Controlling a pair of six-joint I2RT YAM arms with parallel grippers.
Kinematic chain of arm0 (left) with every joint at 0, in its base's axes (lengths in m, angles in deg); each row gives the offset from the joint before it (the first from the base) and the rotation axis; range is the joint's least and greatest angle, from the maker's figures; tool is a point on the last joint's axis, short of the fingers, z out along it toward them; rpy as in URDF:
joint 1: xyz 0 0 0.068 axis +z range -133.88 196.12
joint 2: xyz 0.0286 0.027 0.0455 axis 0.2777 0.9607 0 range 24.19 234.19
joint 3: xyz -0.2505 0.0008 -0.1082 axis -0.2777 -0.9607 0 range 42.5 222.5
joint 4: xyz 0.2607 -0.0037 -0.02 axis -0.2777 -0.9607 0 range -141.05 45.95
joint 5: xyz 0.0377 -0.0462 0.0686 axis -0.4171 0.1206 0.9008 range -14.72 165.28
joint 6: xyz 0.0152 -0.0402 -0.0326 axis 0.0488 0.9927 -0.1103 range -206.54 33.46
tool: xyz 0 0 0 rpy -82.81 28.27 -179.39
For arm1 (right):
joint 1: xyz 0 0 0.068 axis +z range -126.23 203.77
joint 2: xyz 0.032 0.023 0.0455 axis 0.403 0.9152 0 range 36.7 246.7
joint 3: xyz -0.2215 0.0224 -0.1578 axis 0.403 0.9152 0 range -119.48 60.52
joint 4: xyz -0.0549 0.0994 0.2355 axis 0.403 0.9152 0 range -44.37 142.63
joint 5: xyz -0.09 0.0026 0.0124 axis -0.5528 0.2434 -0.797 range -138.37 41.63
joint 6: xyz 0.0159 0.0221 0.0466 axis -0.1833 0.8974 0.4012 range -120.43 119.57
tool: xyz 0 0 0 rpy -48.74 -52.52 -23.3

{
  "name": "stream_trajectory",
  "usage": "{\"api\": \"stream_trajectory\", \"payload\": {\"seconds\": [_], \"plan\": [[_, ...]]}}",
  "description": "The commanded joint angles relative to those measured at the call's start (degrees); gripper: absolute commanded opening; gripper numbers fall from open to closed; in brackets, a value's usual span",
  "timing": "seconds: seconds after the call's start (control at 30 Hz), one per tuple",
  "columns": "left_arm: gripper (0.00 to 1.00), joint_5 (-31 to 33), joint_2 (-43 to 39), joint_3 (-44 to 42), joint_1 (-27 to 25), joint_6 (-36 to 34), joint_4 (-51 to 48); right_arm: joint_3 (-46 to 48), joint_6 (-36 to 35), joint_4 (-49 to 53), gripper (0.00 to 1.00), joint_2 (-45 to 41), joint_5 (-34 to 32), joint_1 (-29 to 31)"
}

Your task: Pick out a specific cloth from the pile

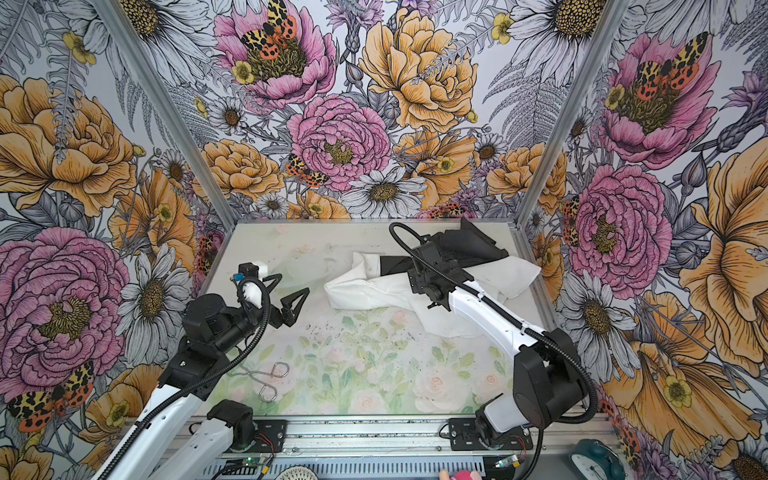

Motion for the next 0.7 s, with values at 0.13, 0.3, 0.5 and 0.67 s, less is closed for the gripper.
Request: {"api": "stream_trajectory", "payload": {"seconds": [0.13,0.3,0.5,0.67], "plan": [[0.99,-1.28,-0.3,-0.64,-0.17,-0.45,1.82,-5.07,-5.67,7.56,0.98,7.2,2.19,3.21],[0.99,-1.09,-0.48,-0.73,-0.25,-0.53,1.83,-6.98,-6.77,9.53,0.99,11.83,4.34,4.4],[0.99,-0.92,-0.58,-0.73,-0.34,-0.54,1.79,-10.75,-5.7,11.43,0.96,19.08,2.08,4.35],[0.99,-0.76,-0.69,-0.81,-0.42,-0.54,1.79,-12.47,-4.64,11.48,0.59,21.89,-2.51,4.25]]}}
